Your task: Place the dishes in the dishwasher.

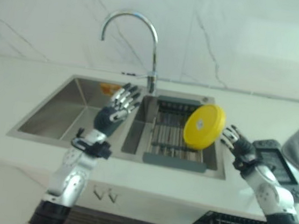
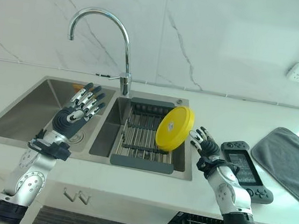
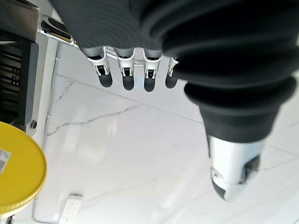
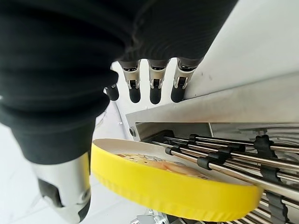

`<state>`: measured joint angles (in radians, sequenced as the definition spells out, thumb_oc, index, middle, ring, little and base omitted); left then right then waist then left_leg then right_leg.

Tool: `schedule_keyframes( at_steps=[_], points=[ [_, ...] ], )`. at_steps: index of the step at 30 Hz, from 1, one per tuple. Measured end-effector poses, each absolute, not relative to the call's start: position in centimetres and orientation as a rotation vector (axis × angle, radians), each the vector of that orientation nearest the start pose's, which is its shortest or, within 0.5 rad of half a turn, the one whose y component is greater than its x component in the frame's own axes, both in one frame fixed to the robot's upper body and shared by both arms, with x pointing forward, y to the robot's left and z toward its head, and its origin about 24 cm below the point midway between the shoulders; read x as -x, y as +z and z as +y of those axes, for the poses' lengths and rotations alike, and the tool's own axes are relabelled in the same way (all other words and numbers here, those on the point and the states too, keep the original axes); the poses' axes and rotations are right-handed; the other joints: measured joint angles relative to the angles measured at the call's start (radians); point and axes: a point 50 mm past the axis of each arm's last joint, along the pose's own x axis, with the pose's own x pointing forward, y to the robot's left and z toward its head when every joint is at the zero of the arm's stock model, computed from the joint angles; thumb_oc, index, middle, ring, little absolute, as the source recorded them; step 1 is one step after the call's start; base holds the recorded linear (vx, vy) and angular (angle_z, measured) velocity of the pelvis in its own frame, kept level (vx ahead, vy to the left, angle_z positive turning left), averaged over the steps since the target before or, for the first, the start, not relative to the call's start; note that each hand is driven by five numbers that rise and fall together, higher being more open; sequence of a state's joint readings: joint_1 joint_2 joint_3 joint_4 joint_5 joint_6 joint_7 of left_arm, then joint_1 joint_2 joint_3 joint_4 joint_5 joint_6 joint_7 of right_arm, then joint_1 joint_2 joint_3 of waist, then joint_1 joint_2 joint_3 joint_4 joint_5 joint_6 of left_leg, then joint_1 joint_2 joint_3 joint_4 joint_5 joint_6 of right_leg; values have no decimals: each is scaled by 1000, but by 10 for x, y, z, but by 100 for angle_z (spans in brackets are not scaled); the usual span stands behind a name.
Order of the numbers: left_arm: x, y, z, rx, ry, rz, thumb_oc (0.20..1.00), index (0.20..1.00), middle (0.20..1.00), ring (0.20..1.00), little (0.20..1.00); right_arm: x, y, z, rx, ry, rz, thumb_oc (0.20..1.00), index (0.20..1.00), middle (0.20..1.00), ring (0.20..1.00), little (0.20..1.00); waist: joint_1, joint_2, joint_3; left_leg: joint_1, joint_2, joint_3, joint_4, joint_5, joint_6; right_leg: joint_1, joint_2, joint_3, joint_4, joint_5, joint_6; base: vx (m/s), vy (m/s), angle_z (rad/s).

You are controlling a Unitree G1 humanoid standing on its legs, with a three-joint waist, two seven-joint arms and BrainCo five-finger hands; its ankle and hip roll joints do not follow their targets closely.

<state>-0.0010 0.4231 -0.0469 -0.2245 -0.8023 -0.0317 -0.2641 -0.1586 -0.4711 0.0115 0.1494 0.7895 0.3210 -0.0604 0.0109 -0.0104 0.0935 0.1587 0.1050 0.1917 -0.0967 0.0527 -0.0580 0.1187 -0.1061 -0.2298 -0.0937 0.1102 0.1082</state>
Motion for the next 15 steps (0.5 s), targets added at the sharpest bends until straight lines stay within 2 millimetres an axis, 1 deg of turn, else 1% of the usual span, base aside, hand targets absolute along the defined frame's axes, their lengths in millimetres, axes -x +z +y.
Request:
schedule_keyframes(
  at_steps=[10, 15],
  points=[
    [-246, 112, 185, 360, -417, -238, 1000, 1000, 1000, 1000, 1000, -286, 44, -231, -306, -26, 321, 1000, 1000, 1000, 1000, 1000, 1, 0, 0, 0, 0, -8, 0, 0, 0, 5, -3, -5, 0, -1, -1, 2, 0, 1],
    [-246, 111, 185, 361, -416, -236, 1000, 1000, 1000, 1000, 1000, -286, 43, -232, -302, -40, 325, 1000, 1000, 1000, 1000, 1000, 1, 0, 0, 1, 1, -16, 0, 0, 0, 12, -3, -15, 0, -5, -5, 13, 3, 6]
  ],
)
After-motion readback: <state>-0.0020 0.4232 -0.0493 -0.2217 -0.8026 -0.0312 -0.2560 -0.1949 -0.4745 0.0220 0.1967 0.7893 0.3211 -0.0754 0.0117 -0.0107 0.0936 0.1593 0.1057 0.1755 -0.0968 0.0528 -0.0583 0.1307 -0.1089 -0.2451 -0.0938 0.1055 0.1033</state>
